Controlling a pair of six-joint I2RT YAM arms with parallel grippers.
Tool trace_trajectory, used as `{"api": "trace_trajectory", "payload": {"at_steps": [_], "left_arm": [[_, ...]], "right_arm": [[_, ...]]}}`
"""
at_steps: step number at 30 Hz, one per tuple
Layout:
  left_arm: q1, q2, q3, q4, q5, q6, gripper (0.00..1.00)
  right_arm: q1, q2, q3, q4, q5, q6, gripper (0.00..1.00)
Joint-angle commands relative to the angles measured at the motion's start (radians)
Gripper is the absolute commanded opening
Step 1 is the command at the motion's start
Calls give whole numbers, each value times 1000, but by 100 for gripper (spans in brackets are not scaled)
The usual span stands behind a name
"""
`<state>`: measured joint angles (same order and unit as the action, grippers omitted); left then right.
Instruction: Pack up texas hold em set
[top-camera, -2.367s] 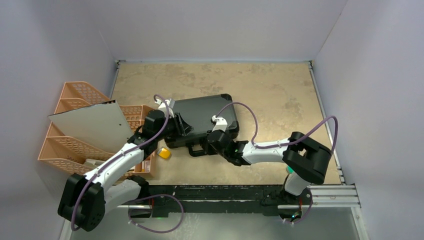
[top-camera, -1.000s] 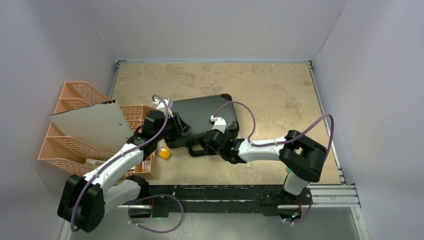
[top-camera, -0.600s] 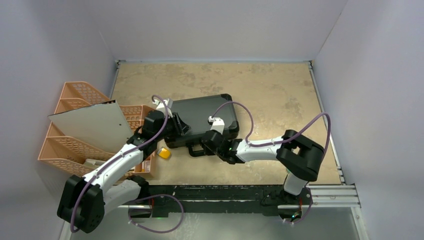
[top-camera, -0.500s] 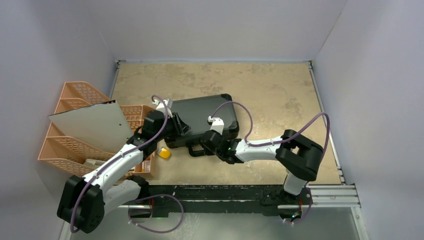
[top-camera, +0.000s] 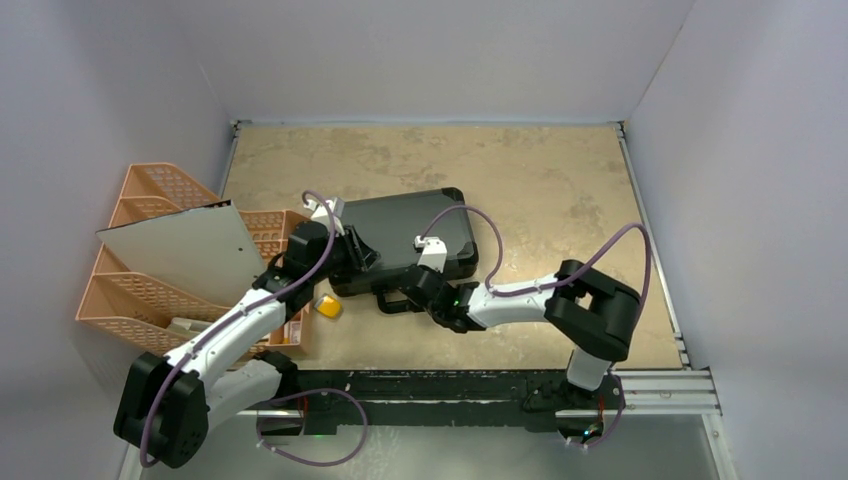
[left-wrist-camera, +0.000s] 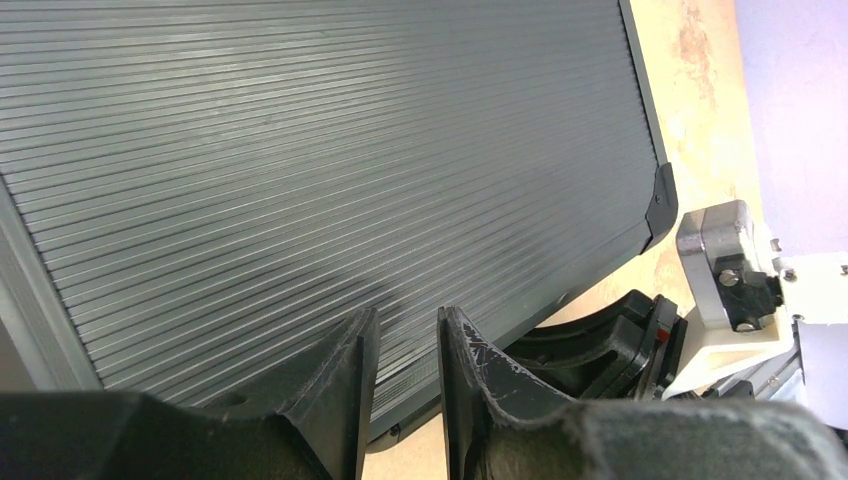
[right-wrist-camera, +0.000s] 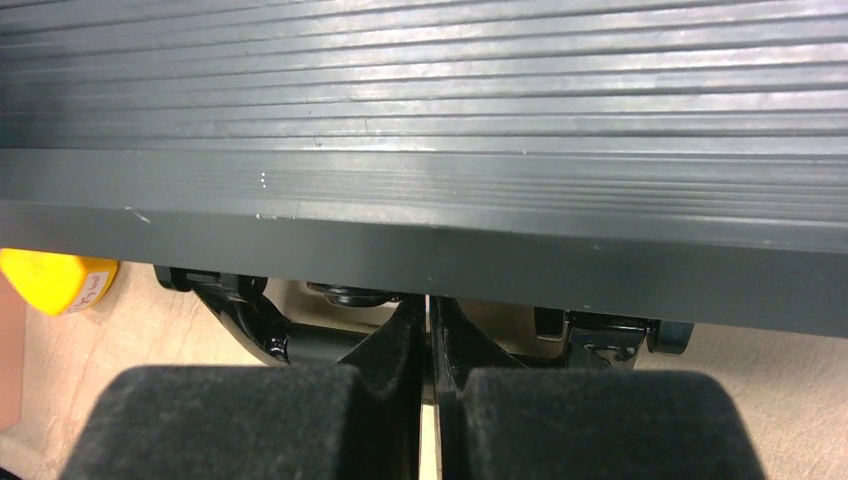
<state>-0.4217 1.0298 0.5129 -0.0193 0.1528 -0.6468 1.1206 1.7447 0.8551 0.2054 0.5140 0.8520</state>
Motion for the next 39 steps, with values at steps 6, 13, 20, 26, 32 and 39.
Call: {"api": "trace_trajectory", "payload": {"at_steps": [6, 13, 20, 26, 32, 39], "left_arm": [[3, -16, 71, -253, -83, 32, 34], [3, -85, 237, -395, -134, 70, 39], [3, -222, 409, -560, -258, 137, 60], [3, -343, 554, -679, -398, 210, 74], [3, -432, 707, -806, -575, 271, 79], [3, -479, 901, -922, -614, 356, 82]], "right_arm": [[-31, -223, -196, 112, 11, -45, 21], [-32, -695, -289, -58, 9, -126, 45], [-32, -1071, -177, -424, 272, -226, 62], [-31, -1166, 18, -675, 441, -314, 81], [-32, -1195, 173, -684, 536, -438, 90], [-32, -1184, 303, -625, 552, -552, 95]]}}
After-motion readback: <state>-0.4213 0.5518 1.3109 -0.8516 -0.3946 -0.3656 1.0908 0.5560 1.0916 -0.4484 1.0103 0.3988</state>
